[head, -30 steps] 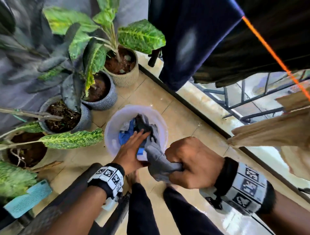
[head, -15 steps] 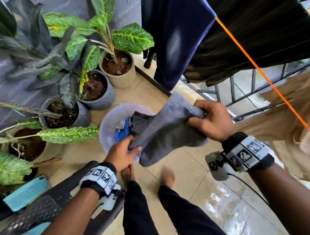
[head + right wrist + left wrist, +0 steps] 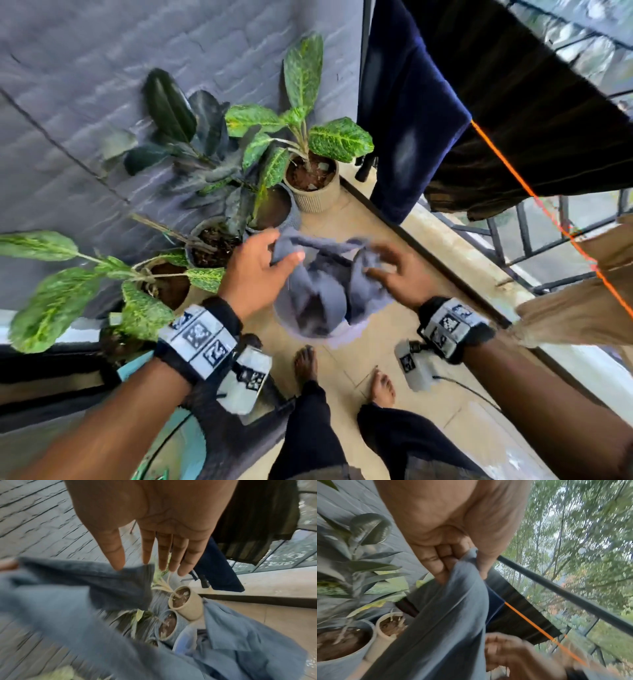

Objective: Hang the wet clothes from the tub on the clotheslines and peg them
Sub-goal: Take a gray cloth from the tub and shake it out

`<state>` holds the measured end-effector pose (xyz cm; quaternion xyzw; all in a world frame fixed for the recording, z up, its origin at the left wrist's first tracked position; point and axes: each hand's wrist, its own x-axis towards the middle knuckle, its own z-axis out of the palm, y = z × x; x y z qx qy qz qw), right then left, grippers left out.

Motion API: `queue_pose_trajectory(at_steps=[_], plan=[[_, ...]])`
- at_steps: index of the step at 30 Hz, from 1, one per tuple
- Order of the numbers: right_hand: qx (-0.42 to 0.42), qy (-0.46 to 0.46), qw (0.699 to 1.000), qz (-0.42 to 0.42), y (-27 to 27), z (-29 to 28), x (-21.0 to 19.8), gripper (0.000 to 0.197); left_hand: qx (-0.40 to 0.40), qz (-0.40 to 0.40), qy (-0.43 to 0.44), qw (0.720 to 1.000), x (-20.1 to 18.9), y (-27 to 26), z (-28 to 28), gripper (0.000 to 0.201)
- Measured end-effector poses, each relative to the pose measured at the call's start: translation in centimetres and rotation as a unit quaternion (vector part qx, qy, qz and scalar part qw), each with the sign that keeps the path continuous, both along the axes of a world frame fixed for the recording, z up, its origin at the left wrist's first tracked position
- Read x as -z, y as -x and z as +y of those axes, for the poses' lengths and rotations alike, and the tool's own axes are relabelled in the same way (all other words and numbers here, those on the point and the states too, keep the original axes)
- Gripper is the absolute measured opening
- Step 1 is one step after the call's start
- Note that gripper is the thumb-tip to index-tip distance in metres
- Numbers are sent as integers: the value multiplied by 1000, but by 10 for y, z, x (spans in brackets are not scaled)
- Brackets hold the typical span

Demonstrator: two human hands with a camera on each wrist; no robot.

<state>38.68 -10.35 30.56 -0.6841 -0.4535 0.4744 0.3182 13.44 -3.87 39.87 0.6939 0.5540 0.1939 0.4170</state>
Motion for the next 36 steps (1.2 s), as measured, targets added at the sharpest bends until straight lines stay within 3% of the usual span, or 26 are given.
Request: queue_pose_trajectory(at_steps=[3, 6, 8, 10, 13, 15, 17, 19, 23, 26, 30, 34, 36], plan=[[-65, -3, 997, 40, 15, -32, -8, 49, -33, -2, -59, 998, -50, -24, 15, 27], [-172, 0, 984, 54, 27, -52, -11, 82, -53, -36, -87, 994, -83, -41, 23, 34], [-209, -21, 978, -16, 33, -51, -13, 105, -48, -43, -105, 992, -102, -51, 23, 43], [-177, -41, 978, -102, 41, -42, -19, 115, -33, -50, -117, 991, -122, -59, 21, 37], [-69, -38, 988, -134, 52, -21, -38, 102, -24, -77, -139, 987, -154, -66, 22, 25], [-47, -25, 990, -131, 53, -5, -51, 74, -20, -96, -150, 984, -170, -63, 25, 30], [-100, -28, 984, -147, 51, 9, -64, 41, -15, -118, -157, 980, -182, -62, 29, 43], [-181, -41, 967, -176, 54, 11, -80, 38, -6, -155, -148, 977, -190, -59, 33, 39], [-257, -124, 937, -202, 71, -5, -107, 66, -51, -204, -129, 969, -189, -45, 55, 39], [-243, -147, 944, -167, 83, -10, -131, 58, -53, -265, -23, 962, -178, -33, 63, 16], [-177, -193, 960, -100, 95, 3, -170, 52, 40, -192, 30, 980, -145, -9, 54, 43], [-67, -183, 979, -52, 85, 31, -184, 70, 58, -217, 108, 968, -109, 21, 37, 38], [-34, -187, 981, -25, 82, 33, -195, 64, 74, -209, 151, 963, -81, 37, 31, 64]])
